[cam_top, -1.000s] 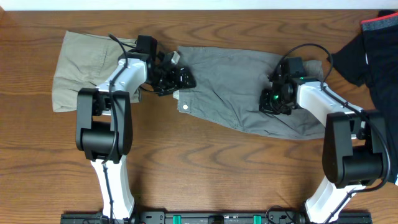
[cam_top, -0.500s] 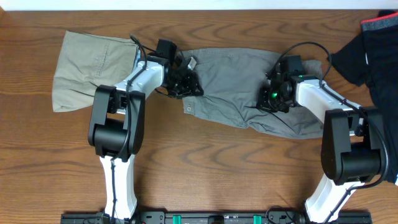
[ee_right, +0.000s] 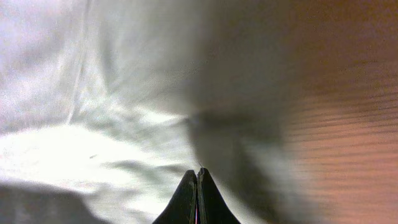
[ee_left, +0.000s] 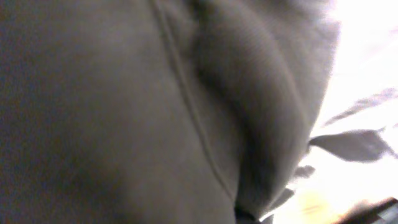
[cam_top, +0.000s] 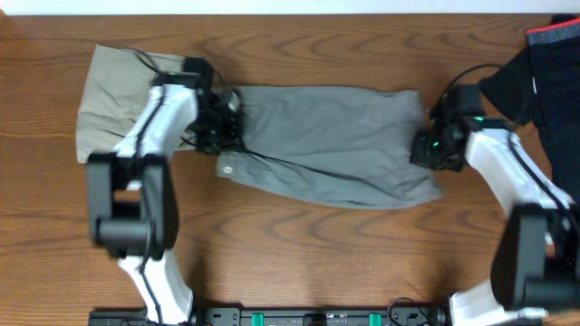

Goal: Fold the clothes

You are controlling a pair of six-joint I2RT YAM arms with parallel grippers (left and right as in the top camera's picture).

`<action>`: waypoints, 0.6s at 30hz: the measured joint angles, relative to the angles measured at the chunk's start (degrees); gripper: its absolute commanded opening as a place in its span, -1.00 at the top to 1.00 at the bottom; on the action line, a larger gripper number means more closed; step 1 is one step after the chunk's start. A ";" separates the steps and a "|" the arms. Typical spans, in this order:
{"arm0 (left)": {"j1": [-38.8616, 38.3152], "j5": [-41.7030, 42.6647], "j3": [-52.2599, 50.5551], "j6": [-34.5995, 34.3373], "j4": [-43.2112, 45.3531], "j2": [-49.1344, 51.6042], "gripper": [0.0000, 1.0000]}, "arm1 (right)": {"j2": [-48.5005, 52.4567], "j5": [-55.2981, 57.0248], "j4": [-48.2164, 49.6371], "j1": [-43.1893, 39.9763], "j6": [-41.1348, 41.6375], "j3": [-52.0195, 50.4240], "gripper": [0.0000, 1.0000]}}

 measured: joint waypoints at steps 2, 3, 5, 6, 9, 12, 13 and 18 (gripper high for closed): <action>0.39 -3.21 0.00 0.81 -1.64 -4.52 0.74 | -3.74 0.52 0.26 -0.22 -0.17 0.00 0.96; 0.33 -4.61 0.02 1.16 -2.40 -6.86 0.73 | -5.33 0.68 0.33 -0.22 -0.17 0.00 0.96; 0.09 -6.99 0.17 1.66 -4.04 -11.13 0.73 | -7.26 0.90 0.37 -0.22 -0.17 0.02 0.97; -0.02 -8.07 0.50 2.03 -5.07 -12.81 0.73 | -7.65 0.92 0.37 -0.22 -0.17 0.04 0.97; -0.28 -10.86 2.45 2.91 -7.19 -16.11 0.71 | -7.65 1.25 0.31 -0.22 -0.17 0.02 0.97; -0.31 -12.68 5.03 3.89 -9.01 -17.51 0.71 | -7.65 1.36 0.33 -0.22 -0.15 0.02 0.97; -0.31 -13.55 5.99 4.00 -9.97 -17.59 0.71 | -7.65 1.42 0.28 -0.22 -0.15 0.02 0.97; -0.31 -18.21 8.96 4.39 -12.79 -17.59 0.70 | -7.65 1.53 0.15 -0.22 -0.15 0.02 0.97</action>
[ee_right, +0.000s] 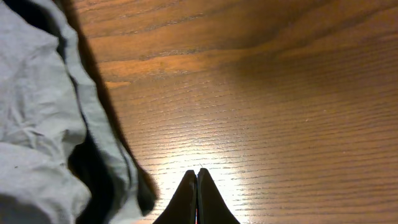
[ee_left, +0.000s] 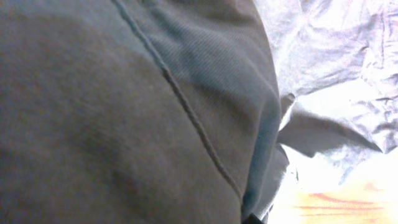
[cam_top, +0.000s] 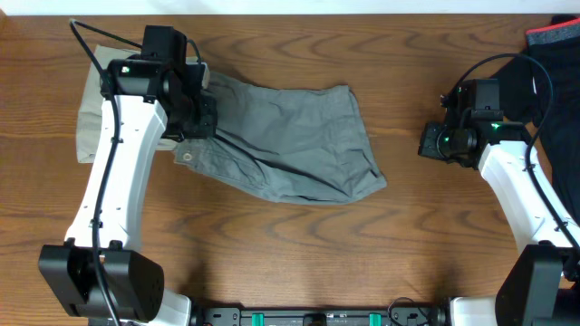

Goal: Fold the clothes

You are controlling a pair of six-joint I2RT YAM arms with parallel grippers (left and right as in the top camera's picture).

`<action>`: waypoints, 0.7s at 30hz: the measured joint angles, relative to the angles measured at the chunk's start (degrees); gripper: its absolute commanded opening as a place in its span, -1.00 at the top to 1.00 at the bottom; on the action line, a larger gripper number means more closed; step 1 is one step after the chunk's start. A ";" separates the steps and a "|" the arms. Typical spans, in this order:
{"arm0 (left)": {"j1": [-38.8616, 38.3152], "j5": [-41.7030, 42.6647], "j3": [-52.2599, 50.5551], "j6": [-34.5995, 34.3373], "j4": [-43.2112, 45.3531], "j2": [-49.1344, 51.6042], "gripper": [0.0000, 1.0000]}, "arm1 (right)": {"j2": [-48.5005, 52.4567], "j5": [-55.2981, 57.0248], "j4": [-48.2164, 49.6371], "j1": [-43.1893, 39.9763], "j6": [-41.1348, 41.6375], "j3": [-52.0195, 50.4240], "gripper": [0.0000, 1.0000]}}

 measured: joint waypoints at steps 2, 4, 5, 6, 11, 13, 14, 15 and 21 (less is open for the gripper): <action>0.00 -1.27 0.85 0.09 -0.48 0.00 0.70 | 0.00 0.02 0.02 0.00 0.00 0.00 0.98; 0.00 -2.38 1.95 0.37 -1.01 0.00 0.70 | 0.00 0.02 0.04 0.00 0.00 0.00 0.97; 0.00 -2.91 2.47 0.44 -1.29 0.00 0.69 | 0.00 0.02 0.07 0.00 0.00 0.00 0.97; 0.00 -3.61 3.06 0.61 -1.49 0.00 0.69 | 0.00 0.02 0.07 0.00 0.00 0.00 0.97; -0.15 -4.98 4.44 0.83 -1.46 0.00 0.69 | 0.00 0.04 0.07 0.00 0.00 0.00 0.98; -0.57 -4.63 4.44 0.83 -1.46 0.15 0.70 | 0.00 0.04 0.11 0.00 0.00 0.00 0.97; -0.96 -4.59 4.44 0.83 -1.49 0.35 0.70 | 0.00 0.07 0.11 0.00 0.00 0.00 0.97; -1.42 -4.48 4.46 0.85 -1.46 0.68 0.70 | 0.00 0.07 0.11 0.00 0.00 0.00 0.98; -3.17 -3.41 4.48 0.59 0.35 5.18 0.71 | 0.00 0.17 -0.17 0.00 0.00 0.00 0.97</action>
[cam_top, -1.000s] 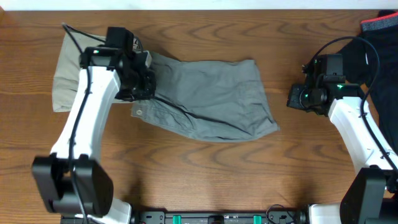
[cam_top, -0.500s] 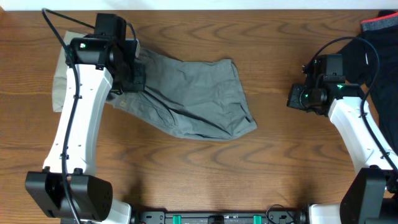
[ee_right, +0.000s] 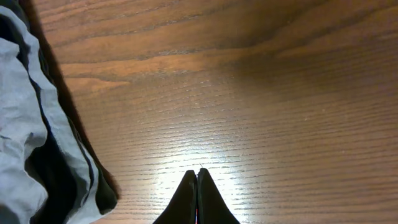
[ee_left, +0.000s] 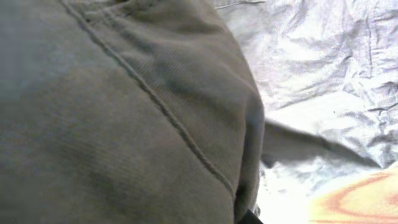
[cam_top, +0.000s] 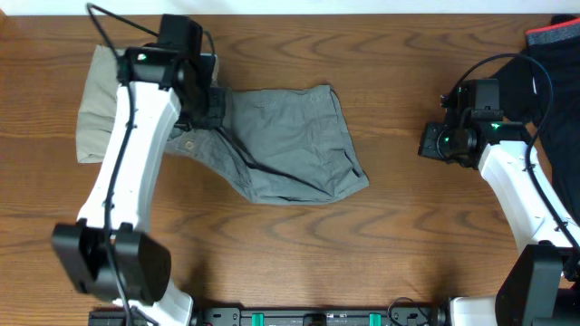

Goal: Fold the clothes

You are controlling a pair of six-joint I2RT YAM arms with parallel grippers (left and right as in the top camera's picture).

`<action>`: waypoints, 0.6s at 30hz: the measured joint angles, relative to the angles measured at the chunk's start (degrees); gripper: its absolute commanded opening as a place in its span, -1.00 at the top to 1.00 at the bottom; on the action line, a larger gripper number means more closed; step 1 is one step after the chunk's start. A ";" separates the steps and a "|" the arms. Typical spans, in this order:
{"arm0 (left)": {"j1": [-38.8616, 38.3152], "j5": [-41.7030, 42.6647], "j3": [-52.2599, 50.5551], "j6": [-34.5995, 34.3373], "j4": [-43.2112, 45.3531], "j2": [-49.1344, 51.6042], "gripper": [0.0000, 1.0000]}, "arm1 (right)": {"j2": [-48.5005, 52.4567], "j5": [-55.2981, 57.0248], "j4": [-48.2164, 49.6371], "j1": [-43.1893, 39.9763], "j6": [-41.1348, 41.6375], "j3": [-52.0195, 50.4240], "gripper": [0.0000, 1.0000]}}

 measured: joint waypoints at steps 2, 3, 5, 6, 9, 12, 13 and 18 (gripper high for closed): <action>-0.68 0.61 0.00 -0.02 0.70 1.64 0.71 | 0.00 0.00 0.00 0.00 0.00 0.00 0.97; -1.51 0.81 0.00 -0.07 1.07 2.47 0.70 | 0.00 0.00 0.00 0.00 0.00 0.00 0.97; -3.63 1.07 0.00 -0.44 1.97 3.45 0.70 | 0.00 0.00 0.00 0.00 0.00 0.00 0.97; -4.96 1.20 0.00 -0.70 2.40 3.82 0.70 | 0.00 0.00 0.00 0.00 0.00 0.00 0.98; -10.51 1.55 0.00 -1.11 4.63 4.55 0.70 | 0.00 0.00 -0.02 0.00 0.00 0.00 0.97; -17.09 1.99 0.00 -1.29 7.85 5.18 0.70 | 0.00 0.00 -0.02 0.00 0.00 0.00 0.98; -18.71 2.08 0.00 -1.29 8.72 5.44 0.70 | 0.00 0.00 -0.02 0.00 0.00 0.00 0.97; -26.23 2.23 0.20 -1.29 13.07 8.72 0.70 | 0.00 -0.07 -0.31 0.02 0.00 0.00 0.98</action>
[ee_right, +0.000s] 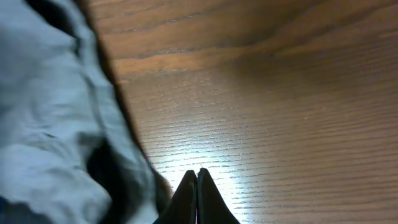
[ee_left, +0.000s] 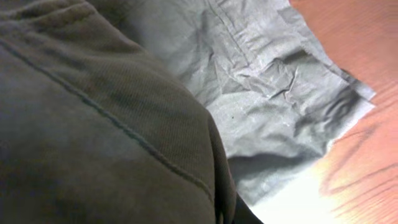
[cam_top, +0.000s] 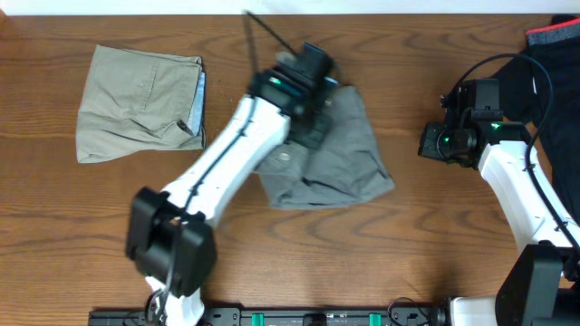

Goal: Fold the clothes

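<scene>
A grey garment (cam_top: pixel 353 161) lies bunched at the table's middle; it also fills the left wrist view (ee_left: pixel 261 81) and shows at the left of the right wrist view (ee_right: pixel 43 118). My left gripper (cam_top: pixel 313 127) is over its upper left part, shut on a thick seamed fold of it (ee_left: pixel 112 143); the fingertips are mostly buried in cloth. My right gripper (cam_top: pixel 433 143) hangs to the right of the garment, apart from it, over bare wood. Its fingers (ee_right: pixel 196 180) are shut with nothing between them.
A folded tan garment (cam_top: pixel 136 104) lies at the far left. Dark clothes with a red edge (cam_top: pixel 544 54) are heaped at the back right corner, behind my right arm. My left arm (cam_top: pixel 217 181) stretches diagonally across the table's middle.
My left gripper, then beside the tan garment, is now right of centre with the grey cloth's end still in it. The grey garment is doubled over and sits further right. The right arm has not moved.
At first the grey garment lay stretched wide, a gripper at each end. Then my right gripper was off it, shut over bare wood, and the cloth had drawn in toward the left. My left gripper kept its hold near the tan garment, and now holds that end over the middle.
</scene>
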You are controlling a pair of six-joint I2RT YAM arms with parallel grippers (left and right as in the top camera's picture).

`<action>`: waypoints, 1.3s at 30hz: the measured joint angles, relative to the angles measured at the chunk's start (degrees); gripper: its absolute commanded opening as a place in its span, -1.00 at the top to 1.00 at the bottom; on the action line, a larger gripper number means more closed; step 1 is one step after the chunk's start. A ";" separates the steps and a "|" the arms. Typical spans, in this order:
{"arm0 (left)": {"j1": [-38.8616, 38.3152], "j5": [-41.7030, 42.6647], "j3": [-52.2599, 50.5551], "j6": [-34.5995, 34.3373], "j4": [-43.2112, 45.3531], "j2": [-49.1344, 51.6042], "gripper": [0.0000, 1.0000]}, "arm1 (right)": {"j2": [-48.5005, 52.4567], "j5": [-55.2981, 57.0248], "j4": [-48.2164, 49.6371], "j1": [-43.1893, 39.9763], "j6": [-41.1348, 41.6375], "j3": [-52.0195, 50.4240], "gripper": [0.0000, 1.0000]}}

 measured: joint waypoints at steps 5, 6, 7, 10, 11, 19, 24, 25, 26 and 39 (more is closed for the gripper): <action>-3.48 0.07 0.22 -0.44 4.00 6.38 0.69 | 0.00 -0.13 -0.76 0.24 0.00 0.00 0.97; -3.93 0.22 0.22 -0.85 4.83 7.89 0.68 | 0.00 -0.11 -0.85 0.48 0.00 0.00 0.97; -4.28 0.33 0.22 -1.33 5.46 8.98 0.68 | 0.00 -0.15 -0.87 0.70 0.00 0.00 0.97; -4.94 0.68 0.22 -2.71 6.43 10.54 0.67 | 0.00 -0.17 -1.05 1.42 0.00 0.00 0.97; -5.07 0.68 0.22 -3.19 6.51 10.56 0.67 | 0.00 -0.15 -1.05 1.70 0.00 0.00 0.97; -5.14 3.61 2.19 -8.87 9.31 10.40 0.24 | 0.20 -0.20 -1.09 2.45 0.00 0.00 0.97; -5.29 6.38 2.49 -11.34 11.74 10.40 0.20 | 0.85 -0.17 -1.79 2.45 0.00 0.00 0.97; -5.29 7.34 2.49 -11.65 12.52 10.40 0.15 | 0.96 -0.17 -1.88 2.45 0.00 0.00 0.98; -5.29 8.55 2.49 -11.89 13.33 10.40 0.14 | 1.03 -0.17 -1.92 2.45 0.00 0.00 0.97; -4.24 13.79 2.60 -12.39 11.06 4.04 0.03 | 1.25 -0.44 -2.25 2.45 -0.04 0.00 0.91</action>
